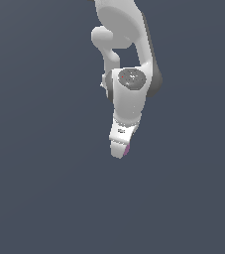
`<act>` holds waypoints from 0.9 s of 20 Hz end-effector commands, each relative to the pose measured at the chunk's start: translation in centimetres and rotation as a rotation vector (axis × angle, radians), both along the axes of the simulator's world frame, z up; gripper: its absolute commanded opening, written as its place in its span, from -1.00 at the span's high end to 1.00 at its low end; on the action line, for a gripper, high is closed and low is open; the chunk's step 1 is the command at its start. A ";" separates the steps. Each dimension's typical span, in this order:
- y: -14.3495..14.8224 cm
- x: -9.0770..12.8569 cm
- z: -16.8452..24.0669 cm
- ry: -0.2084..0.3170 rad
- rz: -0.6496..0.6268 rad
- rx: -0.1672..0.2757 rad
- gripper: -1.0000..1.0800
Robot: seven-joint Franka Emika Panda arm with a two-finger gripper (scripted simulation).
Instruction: Pick up the object and move it to a goal position.
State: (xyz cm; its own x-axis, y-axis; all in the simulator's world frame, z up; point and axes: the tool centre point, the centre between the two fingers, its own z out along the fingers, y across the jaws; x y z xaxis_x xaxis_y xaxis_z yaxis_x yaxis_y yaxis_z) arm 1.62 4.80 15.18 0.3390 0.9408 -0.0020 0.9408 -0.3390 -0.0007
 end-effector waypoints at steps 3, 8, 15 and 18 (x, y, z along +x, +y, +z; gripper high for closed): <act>-1.9 -2.5 2.7 -0.001 -0.001 -0.001 1.00; -4.0 -5.4 5.8 -0.001 -0.001 -0.001 1.00; -7.0 -9.4 10.3 -0.002 -0.001 0.001 1.00; -8.2 -11.1 12.2 -0.002 -0.001 0.003 1.00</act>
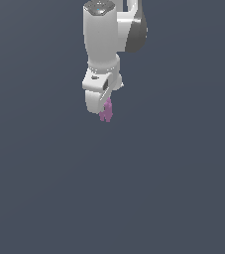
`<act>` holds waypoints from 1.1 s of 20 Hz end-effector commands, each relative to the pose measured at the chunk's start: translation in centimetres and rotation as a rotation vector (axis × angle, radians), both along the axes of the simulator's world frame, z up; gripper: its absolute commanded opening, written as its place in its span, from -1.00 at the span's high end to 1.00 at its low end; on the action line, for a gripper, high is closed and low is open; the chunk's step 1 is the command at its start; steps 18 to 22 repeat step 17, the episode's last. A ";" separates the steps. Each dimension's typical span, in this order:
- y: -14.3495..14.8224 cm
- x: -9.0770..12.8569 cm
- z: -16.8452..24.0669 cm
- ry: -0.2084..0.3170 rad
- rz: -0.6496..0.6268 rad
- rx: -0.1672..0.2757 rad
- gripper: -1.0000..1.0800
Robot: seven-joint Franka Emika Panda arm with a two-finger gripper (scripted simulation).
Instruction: Pick up the object and move it to a goal position.
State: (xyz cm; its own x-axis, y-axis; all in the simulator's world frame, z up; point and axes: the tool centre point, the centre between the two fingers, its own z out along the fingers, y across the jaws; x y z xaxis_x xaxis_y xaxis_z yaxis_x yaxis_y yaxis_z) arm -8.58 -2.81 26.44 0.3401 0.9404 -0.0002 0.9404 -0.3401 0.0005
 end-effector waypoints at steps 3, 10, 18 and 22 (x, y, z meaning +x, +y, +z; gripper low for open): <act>-1.7 -2.3 2.6 0.000 0.001 0.002 1.00; -3.6 -4.6 5.4 -0.001 0.001 0.003 1.00; -4.3 -5.4 6.5 0.000 0.001 0.001 1.00; -4.3 -5.4 6.5 0.000 0.001 0.001 1.00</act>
